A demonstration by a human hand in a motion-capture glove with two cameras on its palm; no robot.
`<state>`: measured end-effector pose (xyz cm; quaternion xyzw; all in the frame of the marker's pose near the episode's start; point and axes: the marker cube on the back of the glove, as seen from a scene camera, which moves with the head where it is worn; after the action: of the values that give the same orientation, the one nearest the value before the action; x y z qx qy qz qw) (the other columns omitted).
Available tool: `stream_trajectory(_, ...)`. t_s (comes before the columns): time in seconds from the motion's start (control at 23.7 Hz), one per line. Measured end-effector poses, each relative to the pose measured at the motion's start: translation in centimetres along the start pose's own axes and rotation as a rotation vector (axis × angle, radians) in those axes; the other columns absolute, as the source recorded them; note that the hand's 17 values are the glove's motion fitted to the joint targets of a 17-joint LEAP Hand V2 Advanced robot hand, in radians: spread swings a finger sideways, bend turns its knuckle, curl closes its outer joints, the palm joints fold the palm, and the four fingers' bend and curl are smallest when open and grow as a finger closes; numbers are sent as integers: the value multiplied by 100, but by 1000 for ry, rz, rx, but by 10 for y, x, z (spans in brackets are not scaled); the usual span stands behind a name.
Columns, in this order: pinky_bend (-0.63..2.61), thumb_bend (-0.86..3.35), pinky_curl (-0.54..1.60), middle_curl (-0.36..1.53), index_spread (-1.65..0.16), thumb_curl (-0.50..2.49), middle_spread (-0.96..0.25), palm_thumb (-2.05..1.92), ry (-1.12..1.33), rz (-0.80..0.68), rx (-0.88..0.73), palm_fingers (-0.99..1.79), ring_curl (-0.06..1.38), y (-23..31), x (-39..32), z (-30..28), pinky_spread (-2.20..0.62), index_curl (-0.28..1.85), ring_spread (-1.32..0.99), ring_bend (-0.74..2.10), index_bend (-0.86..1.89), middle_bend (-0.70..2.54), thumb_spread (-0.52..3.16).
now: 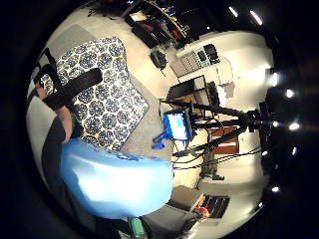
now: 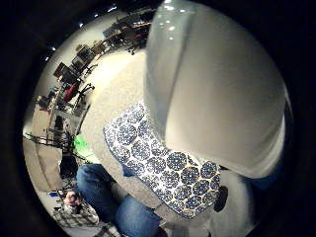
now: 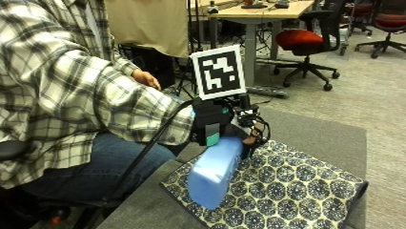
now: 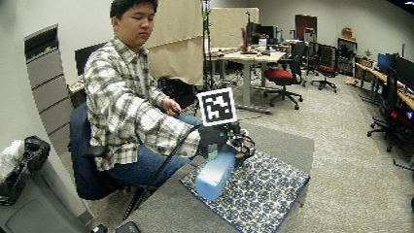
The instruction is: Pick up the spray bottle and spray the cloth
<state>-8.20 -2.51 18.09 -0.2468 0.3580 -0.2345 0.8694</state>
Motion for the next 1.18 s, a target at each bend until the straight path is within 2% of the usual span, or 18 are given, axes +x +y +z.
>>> stream_trajectory(0.68, 42, -3, 40, 57, -27, 82, -11, 113, -414, 116, 233, 128, 50, -14, 17, -48, -16, 63, -21, 61, 25, 59, 10)
stream_trajectory(0.93, 42, -3, 40, 56, -27, 82, -11, 113, -726, 156, 321, 128, 50, -21, 8, -63, -16, 64, -21, 60, 25, 59, 10)
stream_trajectory(1.18, 41, -2, 40, 56, -27, 82, -11, 114, -954, 112, 385, 128, 50, -34, -18, -74, -16, 64, -21, 60, 24, 59, 10)
